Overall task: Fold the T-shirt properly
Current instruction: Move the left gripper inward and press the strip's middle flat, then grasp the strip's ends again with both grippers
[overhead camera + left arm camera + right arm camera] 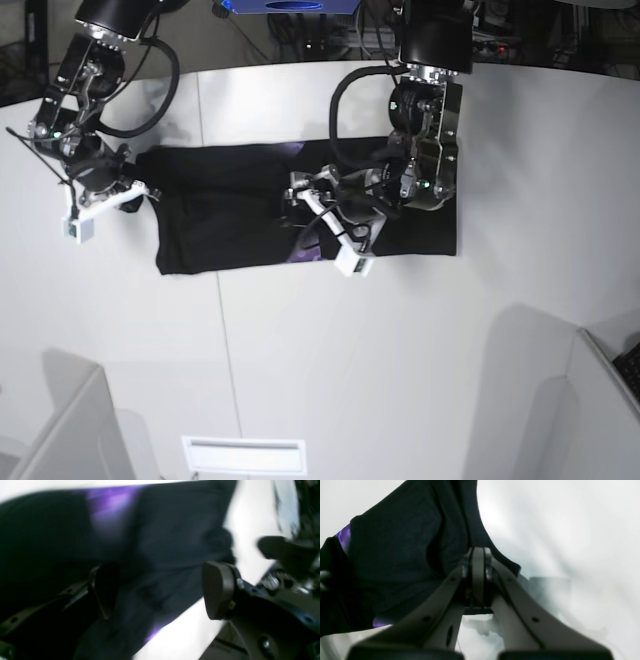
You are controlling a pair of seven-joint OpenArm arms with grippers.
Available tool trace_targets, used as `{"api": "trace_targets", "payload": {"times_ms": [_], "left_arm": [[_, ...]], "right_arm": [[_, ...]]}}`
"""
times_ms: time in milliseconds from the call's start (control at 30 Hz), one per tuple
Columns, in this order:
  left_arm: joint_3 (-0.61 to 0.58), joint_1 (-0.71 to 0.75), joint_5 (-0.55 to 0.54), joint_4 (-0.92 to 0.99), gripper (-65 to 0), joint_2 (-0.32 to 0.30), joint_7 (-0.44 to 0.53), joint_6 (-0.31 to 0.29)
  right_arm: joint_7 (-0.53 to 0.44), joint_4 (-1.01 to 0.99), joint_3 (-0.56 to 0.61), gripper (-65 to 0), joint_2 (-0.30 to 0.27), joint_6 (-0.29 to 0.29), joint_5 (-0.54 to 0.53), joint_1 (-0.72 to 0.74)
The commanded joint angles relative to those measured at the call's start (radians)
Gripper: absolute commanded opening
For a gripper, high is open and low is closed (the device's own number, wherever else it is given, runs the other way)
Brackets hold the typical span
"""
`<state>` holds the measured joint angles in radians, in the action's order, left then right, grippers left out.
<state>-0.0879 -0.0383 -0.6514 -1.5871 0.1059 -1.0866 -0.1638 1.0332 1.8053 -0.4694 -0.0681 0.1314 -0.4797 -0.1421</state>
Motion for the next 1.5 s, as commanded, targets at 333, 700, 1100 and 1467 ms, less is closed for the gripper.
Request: {"api": "trace_targets", "payload": {"times_ms": [333,700,1100,1467], "left_arm": [[0.348,0.038,-0.011,-0.111,-53.0,-0.150,0.007,-0.003],[0.664,0.188,-0.011,-0.128,-65.0,-0.323,0.012,-0.006],[0.689,0.249,-0.001,-0.118,-65.0,-0.358,0.016,-0.007],[0.655,0.200,0.000,-0.063,-65.0,-0.341,0.016,-0.007]], "right_arm": [[0.057,-0.017,-0.002,-51.3,-0.040,0.096,-0.115,0.106],[0.132,-0.355,0.002,-14.6,-0.098,0.242,-0.165,0.275],[0.147,-0.600,0.008,-14.6,-0.138,0.251,-0.150,0.344],[0.203,-0.599,0.100,-14.7,-0.114,0.304,-0.152,0.278]]}}
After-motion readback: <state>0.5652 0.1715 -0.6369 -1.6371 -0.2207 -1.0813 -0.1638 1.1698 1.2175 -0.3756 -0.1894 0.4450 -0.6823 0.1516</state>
